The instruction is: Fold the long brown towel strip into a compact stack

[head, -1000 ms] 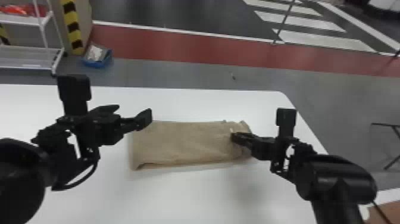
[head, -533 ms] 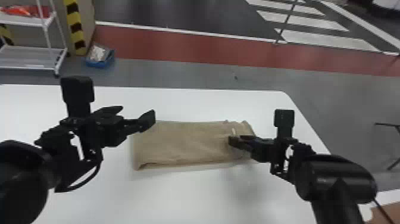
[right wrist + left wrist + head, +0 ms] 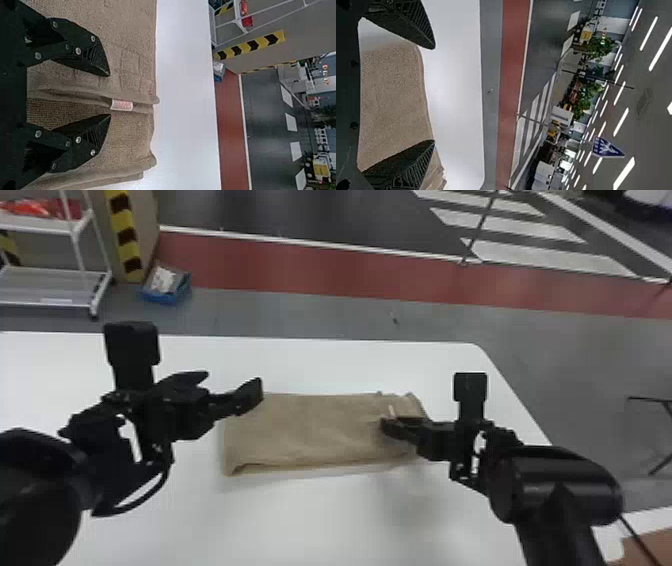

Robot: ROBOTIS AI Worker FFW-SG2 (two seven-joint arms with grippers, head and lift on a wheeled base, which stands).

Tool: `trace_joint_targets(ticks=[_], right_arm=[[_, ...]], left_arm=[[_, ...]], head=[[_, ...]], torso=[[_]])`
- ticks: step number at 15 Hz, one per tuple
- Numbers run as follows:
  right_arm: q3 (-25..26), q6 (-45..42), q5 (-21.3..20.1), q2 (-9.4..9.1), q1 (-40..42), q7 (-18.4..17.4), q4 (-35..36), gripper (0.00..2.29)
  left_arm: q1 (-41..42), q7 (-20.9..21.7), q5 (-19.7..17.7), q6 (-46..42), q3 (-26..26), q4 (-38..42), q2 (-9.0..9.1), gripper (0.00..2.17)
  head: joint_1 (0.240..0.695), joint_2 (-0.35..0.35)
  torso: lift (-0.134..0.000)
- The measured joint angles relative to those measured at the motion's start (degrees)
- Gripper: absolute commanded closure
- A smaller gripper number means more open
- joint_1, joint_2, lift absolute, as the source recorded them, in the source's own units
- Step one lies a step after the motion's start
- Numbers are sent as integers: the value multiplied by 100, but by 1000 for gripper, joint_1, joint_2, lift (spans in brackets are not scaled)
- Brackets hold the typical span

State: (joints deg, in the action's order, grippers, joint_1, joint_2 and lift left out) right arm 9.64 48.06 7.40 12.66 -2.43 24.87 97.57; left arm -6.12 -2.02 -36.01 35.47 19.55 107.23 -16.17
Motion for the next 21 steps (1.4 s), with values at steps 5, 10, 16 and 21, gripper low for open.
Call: trace_joint_targets(ticks=[5, 10, 16, 21], right_arm=[[-21, 198, 23, -3, -84, 42, -61, 937], [-27, 231, 69, -9, 6, 52, 112, 934], [-30, 270, 36, -8, 114, 56, 425, 1447], [41, 271, 70, 26, 217, 36, 639, 1342]], left_arm=[[32, 43, -20, 0, -21, 30, 0, 36], [34, 44, -35, 12, -27, 49, 0, 36], [56, 53, -68, 17, -31, 69, 0, 39], [52, 44, -71, 18, -70, 67, -5, 39]], head=[[695, -251], [695, -246], [695, -246], [695, -247]], torso=[[-125], [-125], [-125], [-125]])
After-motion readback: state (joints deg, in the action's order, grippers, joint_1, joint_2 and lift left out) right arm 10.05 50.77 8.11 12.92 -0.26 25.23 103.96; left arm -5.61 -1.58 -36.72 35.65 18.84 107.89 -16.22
